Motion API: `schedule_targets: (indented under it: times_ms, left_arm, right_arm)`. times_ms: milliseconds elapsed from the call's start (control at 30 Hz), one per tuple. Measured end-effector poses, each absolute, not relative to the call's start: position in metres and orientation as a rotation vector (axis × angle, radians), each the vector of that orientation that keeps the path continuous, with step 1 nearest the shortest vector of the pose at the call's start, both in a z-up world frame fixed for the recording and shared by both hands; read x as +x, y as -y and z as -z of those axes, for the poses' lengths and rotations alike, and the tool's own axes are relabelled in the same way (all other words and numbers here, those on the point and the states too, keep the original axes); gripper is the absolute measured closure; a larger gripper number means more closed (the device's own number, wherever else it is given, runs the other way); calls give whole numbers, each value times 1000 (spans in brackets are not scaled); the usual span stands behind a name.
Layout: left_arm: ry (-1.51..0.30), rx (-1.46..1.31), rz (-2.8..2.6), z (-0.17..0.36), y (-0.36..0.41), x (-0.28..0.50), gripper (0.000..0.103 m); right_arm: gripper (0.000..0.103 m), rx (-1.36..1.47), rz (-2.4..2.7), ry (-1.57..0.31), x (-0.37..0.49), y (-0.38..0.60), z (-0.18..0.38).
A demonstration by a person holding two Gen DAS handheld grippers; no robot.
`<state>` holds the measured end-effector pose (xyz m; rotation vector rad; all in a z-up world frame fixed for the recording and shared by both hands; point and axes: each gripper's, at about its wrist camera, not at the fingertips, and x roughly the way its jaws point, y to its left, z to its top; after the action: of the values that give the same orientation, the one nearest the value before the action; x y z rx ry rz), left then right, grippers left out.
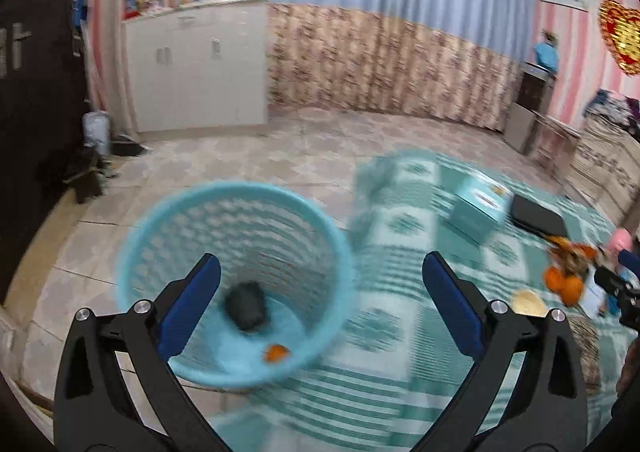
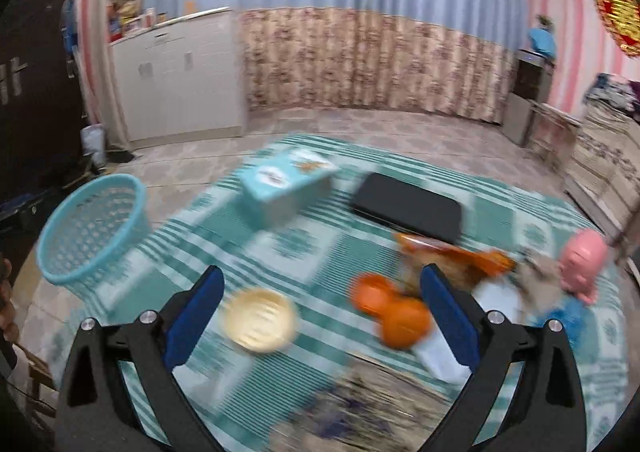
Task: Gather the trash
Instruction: 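Return the left gripper to the table and grasp the cream bowl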
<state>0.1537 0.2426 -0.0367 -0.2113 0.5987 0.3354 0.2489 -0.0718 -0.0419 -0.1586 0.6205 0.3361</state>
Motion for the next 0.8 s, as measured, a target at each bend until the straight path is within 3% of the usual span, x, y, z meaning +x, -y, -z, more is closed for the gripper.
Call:
schedule_targets:
  times_ms: [367,633,800]
  left_arm:
    - [-749,-192,-102,87,-113,194,5]
    - [-835,-123,-68,108,-67,230,6]
    - [-901,-54,-80,120,-55,251,20]
  right_arm:
    - [7,-94,-138,-704,231,185,83]
    - [7,-1,-56,-754,232,231,107]
    - [7,33,-46,-761,234,241,112]
